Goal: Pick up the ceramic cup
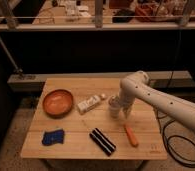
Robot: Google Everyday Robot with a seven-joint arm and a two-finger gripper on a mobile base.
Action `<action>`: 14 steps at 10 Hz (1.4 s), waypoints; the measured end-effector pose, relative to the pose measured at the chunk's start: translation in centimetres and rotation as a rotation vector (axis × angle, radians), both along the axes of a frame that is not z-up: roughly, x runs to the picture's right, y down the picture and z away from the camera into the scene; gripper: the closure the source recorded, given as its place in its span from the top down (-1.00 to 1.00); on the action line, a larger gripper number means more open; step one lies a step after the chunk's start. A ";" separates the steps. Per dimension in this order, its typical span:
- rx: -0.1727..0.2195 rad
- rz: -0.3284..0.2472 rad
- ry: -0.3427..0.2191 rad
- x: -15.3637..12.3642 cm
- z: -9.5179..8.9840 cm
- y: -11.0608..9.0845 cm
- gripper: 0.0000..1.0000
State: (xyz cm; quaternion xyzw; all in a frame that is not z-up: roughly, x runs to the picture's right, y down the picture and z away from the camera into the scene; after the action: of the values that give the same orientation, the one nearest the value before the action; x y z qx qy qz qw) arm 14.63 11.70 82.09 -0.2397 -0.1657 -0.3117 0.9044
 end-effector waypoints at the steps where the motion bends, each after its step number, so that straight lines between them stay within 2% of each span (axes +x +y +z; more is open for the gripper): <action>1: -0.002 -0.001 0.000 0.0 0.0 0.0 0.60; 14: -0.038 -0.001 -0.005 -0.8 0.7 0.8 0.60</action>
State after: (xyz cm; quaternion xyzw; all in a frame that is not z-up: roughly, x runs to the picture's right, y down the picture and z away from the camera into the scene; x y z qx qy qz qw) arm 13.87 12.52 82.77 -0.2561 -0.1737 -0.3094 0.8992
